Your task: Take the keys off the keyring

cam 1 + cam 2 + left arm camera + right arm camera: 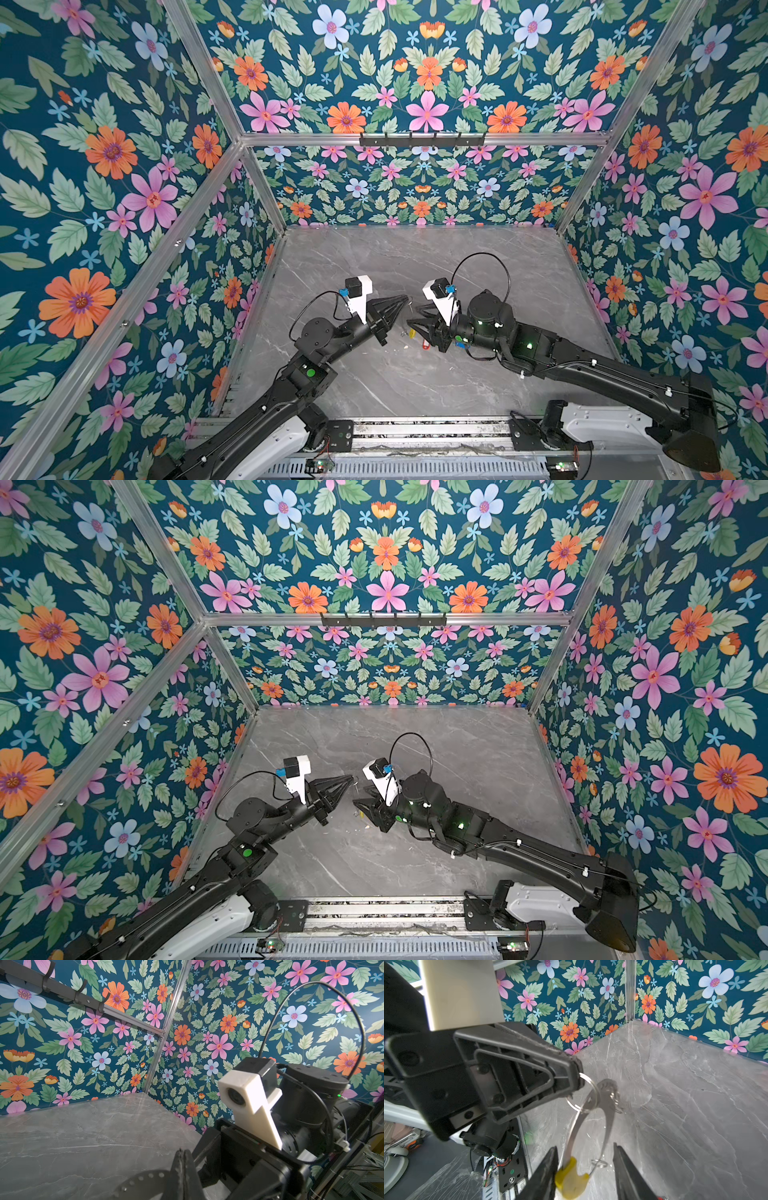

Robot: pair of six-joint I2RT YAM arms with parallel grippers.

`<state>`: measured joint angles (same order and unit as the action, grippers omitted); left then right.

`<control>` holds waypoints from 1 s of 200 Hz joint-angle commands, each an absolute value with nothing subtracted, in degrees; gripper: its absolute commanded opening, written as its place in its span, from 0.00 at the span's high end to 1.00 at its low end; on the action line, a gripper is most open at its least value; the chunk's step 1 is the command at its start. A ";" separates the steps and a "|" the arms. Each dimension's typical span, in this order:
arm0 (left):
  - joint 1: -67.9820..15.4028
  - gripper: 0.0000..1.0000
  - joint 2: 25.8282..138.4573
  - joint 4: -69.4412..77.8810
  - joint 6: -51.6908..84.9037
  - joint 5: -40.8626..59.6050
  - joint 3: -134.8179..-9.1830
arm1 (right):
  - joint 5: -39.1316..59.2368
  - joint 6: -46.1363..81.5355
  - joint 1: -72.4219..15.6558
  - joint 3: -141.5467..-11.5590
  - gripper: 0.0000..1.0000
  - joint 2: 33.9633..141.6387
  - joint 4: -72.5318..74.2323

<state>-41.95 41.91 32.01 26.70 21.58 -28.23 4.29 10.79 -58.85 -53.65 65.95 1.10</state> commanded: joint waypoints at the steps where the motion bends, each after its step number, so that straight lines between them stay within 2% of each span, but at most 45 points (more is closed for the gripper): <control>1: -41.84 1.00 42.34 33.22 26.94 22.32 -28.89 | 2.07 10.02 -58.87 -54.14 0.55 66.56 1.21; 7: -41.86 1.00 42.44 33.27 26.98 22.32 -28.92 | 1.78 9.94 -58.88 -54.14 0.56 66.64 1.24; 37: -41.90 1.00 42.45 32.98 26.98 21.51 -28.92 | 2.85 9.59 -58.81 -54.27 0.79 66.70 1.61; 73: -41.88 1.00 42.54 32.18 26.91 20.62 -29.22 | 4.07 9.61 -58.85 -54.15 0.97 66.62 1.15; 80: -41.88 1.00 42.54 32.00 26.92 20.42 -29.25 | 4.40 9.67 -58.88 -54.14 1.00 66.49 1.03; 99: -41.86 1.00 42.71 30.70 26.98 19.46 -29.93 | 5.89 9.58 -58.80 -54.73 1.00 66.45 -0.25; 110: -41.91 0.75 42.59 29.12 26.69 18.29 -30.85 | 7.83 10.13 -57.91 -54.99 1.00 66.48 -0.78; 128: -41.85 0.48 41.28 25.60 23.97 16.10 -33.10 | 14.58 13.00 -54.81 -54.64 1.00 67.36 -0.17; 129: -41.89 0.42 41.12 25.28 23.76 15.96 -33.25 | 15.07 13.18 -54.60 -54.61 1.00 67.48 -0.08; 132: -41.83 0.14 40.78 24.56 23.05 15.77 -33.78 | 16.43 13.55 -54.00 -54.58 1.00 67.79 0.06; 133: -41.88 0.07 40.65 24.32 22.82 15.75 -33.98 | 16.87 13.72 -53.89 -54.67 1.00 67.95 0.07; 135: -41.85 0.02 40.31 23.86 22.36 15.54 -34.31 | 17.82 13.95 -53.60 -54.69 1.00 68.29 0.22; 161: -41.86 0.00 36.58 19.81 17.51 13.01 -37.08 | 25.24 16.73 -51.54 -56.06 1.00 74.48 0.30; 200: -41.92 0.00 32.29 22.09 15.03 11.77 -35.78 | 36.61 20.47 -50.73 -60.15 1.00 90.99 4.47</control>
<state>-41.93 33.63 21.21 17.96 13.32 -36.77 26.68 17.02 -50.87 -57.87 83.83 0.89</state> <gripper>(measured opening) 0.998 0.074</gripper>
